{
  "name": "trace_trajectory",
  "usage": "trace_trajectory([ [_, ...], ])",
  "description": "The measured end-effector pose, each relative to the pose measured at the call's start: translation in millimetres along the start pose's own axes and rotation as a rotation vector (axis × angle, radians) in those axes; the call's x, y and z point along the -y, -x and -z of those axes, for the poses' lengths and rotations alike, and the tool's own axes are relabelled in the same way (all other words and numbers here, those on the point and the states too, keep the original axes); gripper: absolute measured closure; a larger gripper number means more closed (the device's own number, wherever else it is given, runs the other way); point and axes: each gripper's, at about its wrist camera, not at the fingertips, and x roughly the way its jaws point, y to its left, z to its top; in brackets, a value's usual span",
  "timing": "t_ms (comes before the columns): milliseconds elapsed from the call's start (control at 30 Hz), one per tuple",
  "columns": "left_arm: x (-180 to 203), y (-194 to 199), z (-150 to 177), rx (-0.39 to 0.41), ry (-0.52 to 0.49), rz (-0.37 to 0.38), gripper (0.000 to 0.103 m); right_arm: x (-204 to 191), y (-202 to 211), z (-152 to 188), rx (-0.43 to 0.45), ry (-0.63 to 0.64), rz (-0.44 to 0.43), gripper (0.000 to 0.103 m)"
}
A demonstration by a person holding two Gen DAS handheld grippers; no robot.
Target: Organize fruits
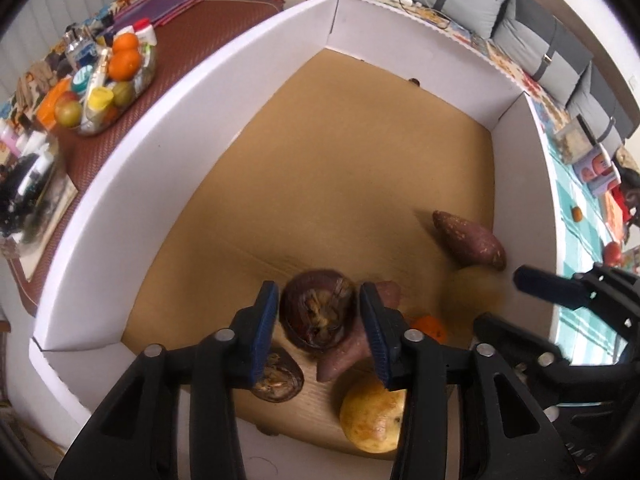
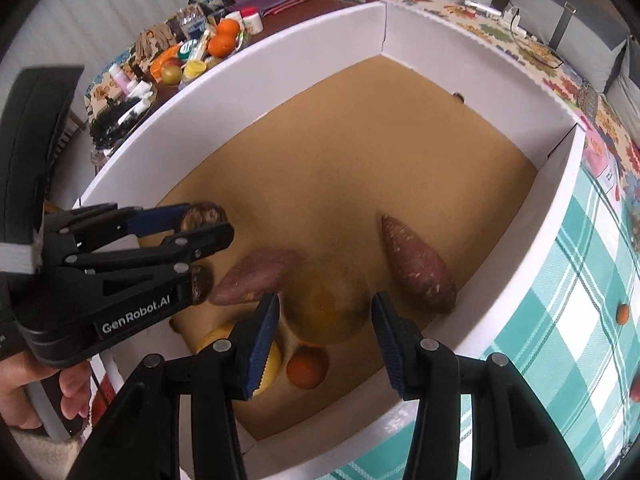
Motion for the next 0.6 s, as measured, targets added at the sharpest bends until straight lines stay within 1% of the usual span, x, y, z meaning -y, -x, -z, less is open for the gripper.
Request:
trace_trajectory([
  [67,1,10,-1,0.029,0.013,-0.004,0.033,3,9,-2,0.025,-0.012,-0.004,0.054],
  [167,5,40,-4,0.105,0.018,0.024,0.033,9,42,-5,0.096,-0.023,-0.024,0.054],
  [233,14,67,-5,0.167,-0.001,0.034,0.029,12,76,-5,0.164,-0.015,-0.031,0.054],
  [267,22,84,-5,0.21,-0.019,0.042,0.026,12,93,-4,0.196,-0.011,-0.032,0.053],
  [300,30,100,-3,0.249,-0.035,0.05,0.023,14,110,-1,0.229,-0.009,-0.035,0.05],
  [333,37,111,-1,0.277,-0.048,0.059,0.022,17,127,3,0.262,-0.011,-0.04,0.049],
  [400,59,134,6,0.334,-0.083,0.092,0.02,24,160,17,0.324,-0.018,-0.04,0.046],
  [467,81,149,17,0.375,-0.12,0.131,0.018,37,187,38,0.379,-0.029,-0.018,0.041],
  [533,104,155,31,0.397,-0.158,0.17,0.017,57,205,66,0.423,-0.058,0.015,0.038],
  [600,134,151,52,0.397,-0.199,0.213,0.017,77,213,95,0.448,-0.093,0.061,0.033],
])
